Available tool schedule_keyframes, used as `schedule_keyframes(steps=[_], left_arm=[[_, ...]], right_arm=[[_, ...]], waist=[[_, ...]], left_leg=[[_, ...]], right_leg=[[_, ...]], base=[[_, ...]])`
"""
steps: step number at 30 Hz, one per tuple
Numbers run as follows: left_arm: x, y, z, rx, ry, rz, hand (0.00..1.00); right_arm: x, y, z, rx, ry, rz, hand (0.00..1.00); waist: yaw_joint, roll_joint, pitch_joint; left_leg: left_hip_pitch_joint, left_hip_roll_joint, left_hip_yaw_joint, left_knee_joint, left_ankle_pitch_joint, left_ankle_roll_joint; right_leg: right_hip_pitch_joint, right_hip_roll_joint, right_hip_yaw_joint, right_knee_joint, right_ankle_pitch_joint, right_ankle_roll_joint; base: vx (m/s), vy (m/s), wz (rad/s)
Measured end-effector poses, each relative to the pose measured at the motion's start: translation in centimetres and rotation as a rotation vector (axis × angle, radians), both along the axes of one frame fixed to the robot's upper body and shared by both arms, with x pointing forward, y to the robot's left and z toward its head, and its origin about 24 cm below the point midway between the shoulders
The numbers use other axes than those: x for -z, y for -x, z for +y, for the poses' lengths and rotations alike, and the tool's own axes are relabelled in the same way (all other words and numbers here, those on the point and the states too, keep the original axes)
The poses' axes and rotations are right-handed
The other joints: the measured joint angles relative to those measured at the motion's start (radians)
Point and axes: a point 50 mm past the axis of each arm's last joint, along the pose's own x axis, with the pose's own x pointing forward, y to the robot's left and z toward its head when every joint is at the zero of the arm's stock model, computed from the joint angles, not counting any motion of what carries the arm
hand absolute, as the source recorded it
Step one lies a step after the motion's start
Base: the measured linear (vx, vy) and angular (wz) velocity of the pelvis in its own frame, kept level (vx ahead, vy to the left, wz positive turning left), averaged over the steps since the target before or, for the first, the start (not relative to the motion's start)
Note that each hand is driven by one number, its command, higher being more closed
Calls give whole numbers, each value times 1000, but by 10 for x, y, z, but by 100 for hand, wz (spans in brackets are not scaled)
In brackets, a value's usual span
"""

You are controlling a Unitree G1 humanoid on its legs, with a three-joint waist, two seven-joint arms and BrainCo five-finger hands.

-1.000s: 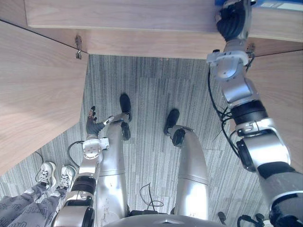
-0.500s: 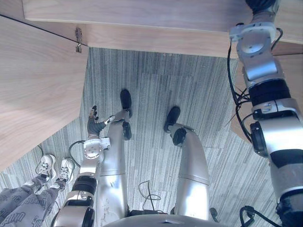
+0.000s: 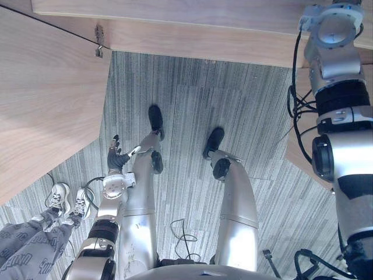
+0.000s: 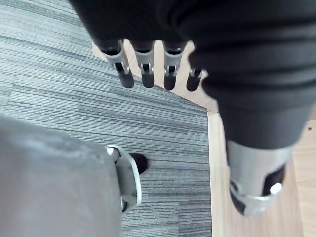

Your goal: Walk over to the cabinet, pick up the folder, carry it to the office cabinet, place the folder inside the office cabinet, then close the office cabinet door

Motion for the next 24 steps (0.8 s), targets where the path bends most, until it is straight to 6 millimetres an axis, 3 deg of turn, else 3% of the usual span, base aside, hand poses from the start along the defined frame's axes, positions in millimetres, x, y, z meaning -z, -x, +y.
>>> schedule_keyframes(steps=[5, 12, 16, 19, 22, 24], left_arm=[[0, 0, 1, -25, 7, 2, 0], [2, 1, 8, -71, 13, 31, 0], [10, 5, -3, -49, 17, 75, 0], [19, 11, -17, -10, 17, 117, 0], [30, 18, -23, 11, 10, 162, 0], [42, 29, -21, 4, 0, 218, 0]], right_arm=[[6, -1, 6, -51, -158, -43, 100], [51, 17, 68, -284, -300, -149, 100], [75, 41, 86, -280, -238, -207, 100], [94, 65, 106, -298, -99, -233, 100], [130, 85, 125, -345, 27, -168, 100], [169, 94, 139, -382, 113, -42, 100]], waist=[[0, 0, 0], [-3, 0, 0], [-8, 0, 0], [-26, -1, -2], [-32, -3, -4], [-32, -5, -29]], left_leg=[[0, 8, 0, 20, 2, 2], [24, 46, 0, 116, -47, 2], [117, 47, 12, 106, -64, -9], [201, 50, 26, 82, -81, 1], [309, 52, 44, 30, -82, 1], [390, 55, 58, 6, -90, -10]], right_leg=[[7, 6, 0, 1, 2, 3], [45, 31, 15, 41, -14, -2], [126, 32, 28, 38, -25, -2], [208, 33, 27, 4, -35, -5], [319, 34, 8, -73, -14, 2], [404, 39, 7, -120, 4, 10]], base=[[-36, -12, -4], [-37, -41, -14], [-46, -43, -2], [-29, -31, -11], [57, -15, -13], [131, -32, -9]])
